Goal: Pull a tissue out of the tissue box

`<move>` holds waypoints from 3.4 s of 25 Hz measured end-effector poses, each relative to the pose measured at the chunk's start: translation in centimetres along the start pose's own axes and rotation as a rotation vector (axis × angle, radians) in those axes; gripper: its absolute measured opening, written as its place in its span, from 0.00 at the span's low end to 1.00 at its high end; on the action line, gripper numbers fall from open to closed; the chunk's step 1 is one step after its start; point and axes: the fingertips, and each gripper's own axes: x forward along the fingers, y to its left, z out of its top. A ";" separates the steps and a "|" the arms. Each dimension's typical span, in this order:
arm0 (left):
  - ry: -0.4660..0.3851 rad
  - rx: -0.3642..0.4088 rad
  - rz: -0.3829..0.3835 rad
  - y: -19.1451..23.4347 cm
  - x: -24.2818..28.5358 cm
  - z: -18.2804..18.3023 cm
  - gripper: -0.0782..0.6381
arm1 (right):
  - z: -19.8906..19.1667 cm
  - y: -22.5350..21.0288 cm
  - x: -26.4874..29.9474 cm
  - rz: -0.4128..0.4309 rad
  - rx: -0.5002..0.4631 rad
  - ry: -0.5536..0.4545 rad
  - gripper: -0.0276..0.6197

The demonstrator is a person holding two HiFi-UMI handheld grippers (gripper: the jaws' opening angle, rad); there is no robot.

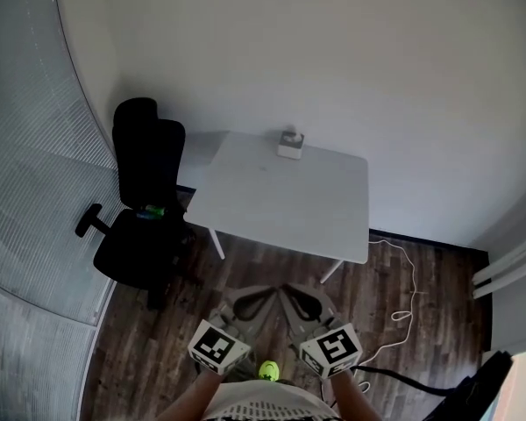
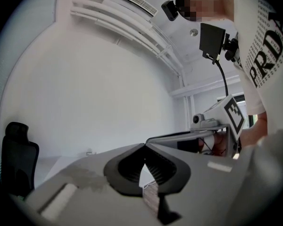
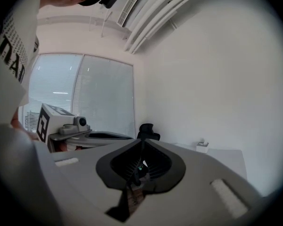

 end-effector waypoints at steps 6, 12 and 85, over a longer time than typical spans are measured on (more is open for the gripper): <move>-0.025 -0.003 -0.028 3.6 2.0 0.9 0.09 | 1.2 -2.2 3.2 -0.027 -0.017 0.000 0.07; -0.058 -0.001 -0.053 8.1 4.0 2.4 0.09 | 2.7 -4.3 7.2 -0.063 -0.032 -0.019 0.06; -0.014 -0.030 0.026 29.7 32.3 1.6 0.11 | 5.4 -34.6 26.3 0.016 -0.022 0.032 0.09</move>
